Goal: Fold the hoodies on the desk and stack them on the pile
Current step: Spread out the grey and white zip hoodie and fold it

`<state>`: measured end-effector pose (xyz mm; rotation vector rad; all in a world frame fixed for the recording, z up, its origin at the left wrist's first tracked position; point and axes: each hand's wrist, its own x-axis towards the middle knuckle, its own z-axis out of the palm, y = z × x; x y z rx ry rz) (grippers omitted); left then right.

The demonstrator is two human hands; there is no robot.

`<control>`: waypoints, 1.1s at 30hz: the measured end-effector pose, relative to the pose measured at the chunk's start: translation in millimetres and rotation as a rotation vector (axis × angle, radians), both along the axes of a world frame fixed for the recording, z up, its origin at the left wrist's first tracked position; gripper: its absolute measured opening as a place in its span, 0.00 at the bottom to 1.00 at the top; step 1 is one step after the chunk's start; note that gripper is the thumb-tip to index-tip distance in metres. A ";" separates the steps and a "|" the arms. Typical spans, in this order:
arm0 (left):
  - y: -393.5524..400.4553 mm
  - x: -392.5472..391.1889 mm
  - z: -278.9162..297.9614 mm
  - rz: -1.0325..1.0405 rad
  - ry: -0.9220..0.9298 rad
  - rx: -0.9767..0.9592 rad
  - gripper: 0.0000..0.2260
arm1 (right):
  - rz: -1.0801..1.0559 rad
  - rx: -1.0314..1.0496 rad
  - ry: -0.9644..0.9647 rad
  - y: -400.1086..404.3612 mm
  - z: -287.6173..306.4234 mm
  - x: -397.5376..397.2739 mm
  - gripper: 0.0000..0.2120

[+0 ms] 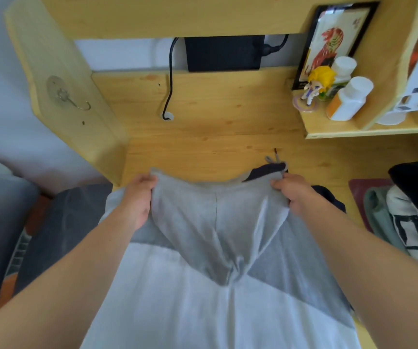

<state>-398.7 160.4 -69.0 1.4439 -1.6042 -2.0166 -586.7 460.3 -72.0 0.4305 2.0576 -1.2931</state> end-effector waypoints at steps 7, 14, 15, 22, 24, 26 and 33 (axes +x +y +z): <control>-19.0 -18.1 -38.2 -0.108 -0.275 -0.115 0.15 | -0.060 0.218 0.334 -20.8 -20.8 -2.5 0.16; 50.7 24.5 -0.9 -0.067 -0.241 -0.612 0.10 | 0.007 0.326 0.398 -6.6 -3.4 81.8 0.11; 61.7 30.5 5.4 -0.183 -0.162 -0.741 0.07 | 0.084 0.305 0.481 -4.2 -4.1 92.3 0.06; 60.4 21.6 -3.3 -1.145 -0.049 -1.241 0.16 | 0.964 0.361 0.840 -0.2 -10.6 85.1 0.09; 50.9 24.0 -14.4 -1.171 -0.246 -1.146 0.20 | 1.053 0.543 0.730 2.5 -15.6 77.5 0.14; 48.3 31.2 -28.1 -1.171 -0.288 -1.159 0.21 | 1.062 0.631 0.755 5.0 -22.5 73.8 0.17; 69.1 23.1 -50.3 -0.988 -0.369 -1.214 0.06 | 1.263 0.807 0.835 -12.4 -25.8 82.1 0.25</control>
